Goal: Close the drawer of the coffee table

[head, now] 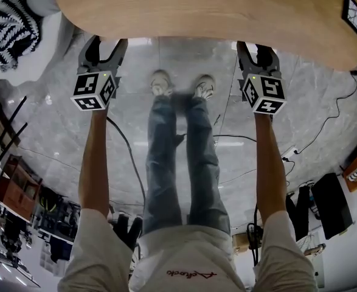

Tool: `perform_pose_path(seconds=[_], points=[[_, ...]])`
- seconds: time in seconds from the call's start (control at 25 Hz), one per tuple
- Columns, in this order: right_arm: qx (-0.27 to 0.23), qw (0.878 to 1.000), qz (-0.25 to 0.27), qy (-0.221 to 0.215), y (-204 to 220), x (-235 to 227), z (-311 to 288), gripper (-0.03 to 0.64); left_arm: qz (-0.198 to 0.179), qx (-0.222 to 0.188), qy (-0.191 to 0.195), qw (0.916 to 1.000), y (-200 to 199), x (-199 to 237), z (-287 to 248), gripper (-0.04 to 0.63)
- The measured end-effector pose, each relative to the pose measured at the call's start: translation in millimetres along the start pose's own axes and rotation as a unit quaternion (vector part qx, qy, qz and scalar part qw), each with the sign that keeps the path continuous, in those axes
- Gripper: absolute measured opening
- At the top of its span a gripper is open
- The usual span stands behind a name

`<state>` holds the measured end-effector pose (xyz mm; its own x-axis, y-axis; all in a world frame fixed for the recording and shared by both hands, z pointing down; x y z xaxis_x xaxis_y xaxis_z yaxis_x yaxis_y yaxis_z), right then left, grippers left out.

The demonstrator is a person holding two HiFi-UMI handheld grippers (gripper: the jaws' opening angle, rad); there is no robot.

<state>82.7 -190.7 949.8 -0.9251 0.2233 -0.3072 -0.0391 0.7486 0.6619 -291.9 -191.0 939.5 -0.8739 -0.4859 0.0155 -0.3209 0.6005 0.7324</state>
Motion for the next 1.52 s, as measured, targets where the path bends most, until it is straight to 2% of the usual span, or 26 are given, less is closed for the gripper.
perform_pose_path(seconds=[0.28,0.56,0.88,1.0,1.12,1.32,1.4,1.52], points=[[-0.024,1.0,-0.021,-0.001,-8,-5,-12,0.192,-0.002,-0.012,-0.002,0.9999,-8,8,-12,0.295],[-0.04,0.998,-0.043,0.019,-8,-5,-15,0.189,-0.002,-0.014,0.004,0.9999,-10,12,-16,0.295],[-0.022,0.999,-0.033,0.028,1,1,-7,0.186,0.009,-0.025,-0.008,0.9996,-6,10,-3,0.29],[-0.013,0.999,-0.025,0.026,9,8,4,0.153,0.007,-0.016,-0.003,0.9998,3,3,8,0.279],[-0.004,1.0,-0.023,0.02,20,17,15,0.105,0.008,-0.017,0.003,0.9998,10,-7,21,0.244],[0.004,1.0,-0.024,0.01,35,36,37,0.017,-0.003,-0.026,0.019,0.9995,13,-31,43,0.124],[0.005,1.0,-0.026,0.002,38,45,48,0.006,-0.003,-0.03,0.021,0.9993,13,-39,54,0.063],[0.0,1.0,-0.026,-0.008,34,56,66,0.005,0.0,-0.04,0.026,0.9989,7,-51,71,0.005]])
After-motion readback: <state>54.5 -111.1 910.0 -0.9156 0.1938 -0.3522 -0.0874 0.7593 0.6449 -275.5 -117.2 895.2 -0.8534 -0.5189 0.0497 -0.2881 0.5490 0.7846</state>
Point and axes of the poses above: the fingertips, and each gripper's own axes: z backward along the fingers, x to its left, y out of its underside, the point moved 5 cm from there along z, backward along the fingers, and after that the axes turned 11 degrees about -z, right-handed, at the moved point
